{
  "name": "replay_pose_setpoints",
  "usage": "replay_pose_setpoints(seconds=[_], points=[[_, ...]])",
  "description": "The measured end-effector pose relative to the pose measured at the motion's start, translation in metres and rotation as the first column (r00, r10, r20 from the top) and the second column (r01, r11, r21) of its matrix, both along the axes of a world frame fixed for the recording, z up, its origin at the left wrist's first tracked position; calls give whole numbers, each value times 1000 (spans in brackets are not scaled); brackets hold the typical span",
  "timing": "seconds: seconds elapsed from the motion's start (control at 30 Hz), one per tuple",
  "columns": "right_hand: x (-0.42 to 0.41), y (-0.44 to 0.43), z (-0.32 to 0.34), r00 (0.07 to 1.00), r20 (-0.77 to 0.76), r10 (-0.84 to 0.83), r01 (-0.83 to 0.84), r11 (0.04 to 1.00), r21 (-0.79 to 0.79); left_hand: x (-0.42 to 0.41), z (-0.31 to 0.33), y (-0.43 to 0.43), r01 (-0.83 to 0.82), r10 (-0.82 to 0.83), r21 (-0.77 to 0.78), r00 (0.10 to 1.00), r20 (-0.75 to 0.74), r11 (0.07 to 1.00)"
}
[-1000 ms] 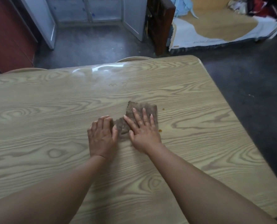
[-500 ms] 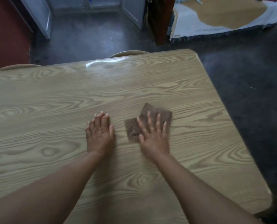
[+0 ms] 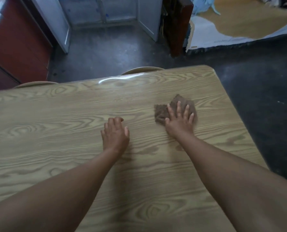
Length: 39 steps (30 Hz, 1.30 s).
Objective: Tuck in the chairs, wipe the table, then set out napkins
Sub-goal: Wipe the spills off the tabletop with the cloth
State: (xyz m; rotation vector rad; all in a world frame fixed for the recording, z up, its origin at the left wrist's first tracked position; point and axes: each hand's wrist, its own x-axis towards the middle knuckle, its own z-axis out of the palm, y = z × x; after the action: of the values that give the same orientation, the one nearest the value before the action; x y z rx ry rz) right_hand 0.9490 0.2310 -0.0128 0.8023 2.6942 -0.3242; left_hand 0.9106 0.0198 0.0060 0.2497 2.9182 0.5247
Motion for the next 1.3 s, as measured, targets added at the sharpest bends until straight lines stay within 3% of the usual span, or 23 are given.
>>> replay_pose_setpoints(seconds=[0.1, 0.23, 0.37, 0.43, 0.5, 0.63, 0.73, 0.83, 1.03, 1.17, 1.3], points=[[-47, -39, -4, 998, -20, -59, 59, 998, 7, -12, 6, -13, -70, 73, 89, 997, -37, 994], [-89, -120, -4, 955, -71, 289, -291, 956, -24, -16, 12, -46, -165, 178, 104, 975, -133, 981], [-88, -214, -7, 661, -25, 750, -750, 659, -59, -9, 15, -78, -354, 368, 106, 912, -182, 929], [-76, -235, -8, 552, 13, 834, -833, 552, -40, -5, 16, -87, -461, 473, 107, 870, -141, 881], [-64, -232, -7, 532, 0, 847, -846, 531, -44, 3, 17, -91, -522, 529, 93, 845, -82, 848], [-34, -175, 0, 716, -64, 695, -698, 712, -84, 26, 17, -73, -494, 495, 109, 869, 18, 863], [0, -109, 2, 873, -44, 486, -488, 870, -66, 48, 12, -49, -373, 369, 112, 928, 56, 921], [48, -47, 2, 960, -5, 280, -280, 960, -6, 70, 7, -23, -220, 212, 119, 975, 71, 968], [124, -15, 0, 998, 52, -17, 17, 1000, -2, 96, 5, 4, 55, -72, 133, 990, 121, 990], [143, -59, -5, 985, 19, -173, 173, 985, -3, 101, 6, -20, 149, -169, 138, 974, 149, 979], [148, -134, -11, 983, -48, -175, 178, 982, 59, 94, 6, -75, 211, -228, 125, 963, 144, 970]])
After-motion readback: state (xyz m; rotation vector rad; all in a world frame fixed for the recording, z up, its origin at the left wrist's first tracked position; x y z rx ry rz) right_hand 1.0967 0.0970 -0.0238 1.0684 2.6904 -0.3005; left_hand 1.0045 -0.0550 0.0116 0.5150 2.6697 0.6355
